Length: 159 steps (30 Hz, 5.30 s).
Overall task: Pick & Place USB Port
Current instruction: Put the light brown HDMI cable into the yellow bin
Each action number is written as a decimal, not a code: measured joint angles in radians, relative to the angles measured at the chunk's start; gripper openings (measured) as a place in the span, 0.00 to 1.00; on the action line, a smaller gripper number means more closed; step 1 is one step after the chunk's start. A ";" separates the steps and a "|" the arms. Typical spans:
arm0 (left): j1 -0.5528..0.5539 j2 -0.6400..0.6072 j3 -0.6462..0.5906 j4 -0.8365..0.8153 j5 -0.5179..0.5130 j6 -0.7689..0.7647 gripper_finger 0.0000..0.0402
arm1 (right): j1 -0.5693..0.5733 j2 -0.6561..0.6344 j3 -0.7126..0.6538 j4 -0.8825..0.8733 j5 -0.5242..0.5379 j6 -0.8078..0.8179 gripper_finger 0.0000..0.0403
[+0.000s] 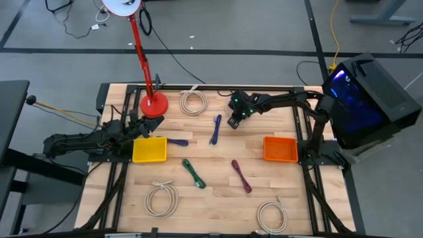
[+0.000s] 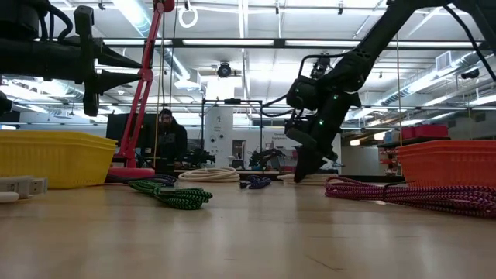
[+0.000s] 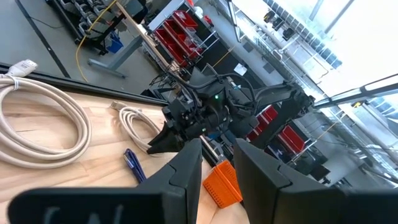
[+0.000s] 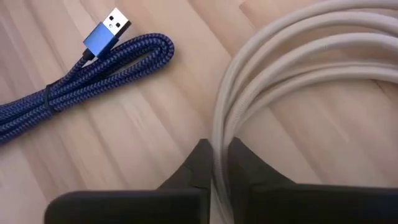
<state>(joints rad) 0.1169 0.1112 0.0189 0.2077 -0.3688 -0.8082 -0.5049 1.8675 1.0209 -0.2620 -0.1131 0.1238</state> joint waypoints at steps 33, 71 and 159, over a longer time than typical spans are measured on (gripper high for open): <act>0.018 0.726 0.753 -0.191 0.165 0.419 0.25 | 0.384 -0.166 0.776 -0.279 0.069 -0.204 0.01; 0.156 0.964 0.899 0.032 0.459 0.296 0.25 | 0.420 -0.214 0.774 -0.332 0.205 -0.301 0.01; -0.268 0.836 1.304 -1.741 0.450 -0.117 0.03 | 0.064 -0.241 0.774 -0.487 0.304 -0.342 0.24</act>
<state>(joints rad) -0.1509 0.9468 1.3228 -1.5336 0.0816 -0.9253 -0.4404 1.6268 1.7947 -0.7490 0.1913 -0.2180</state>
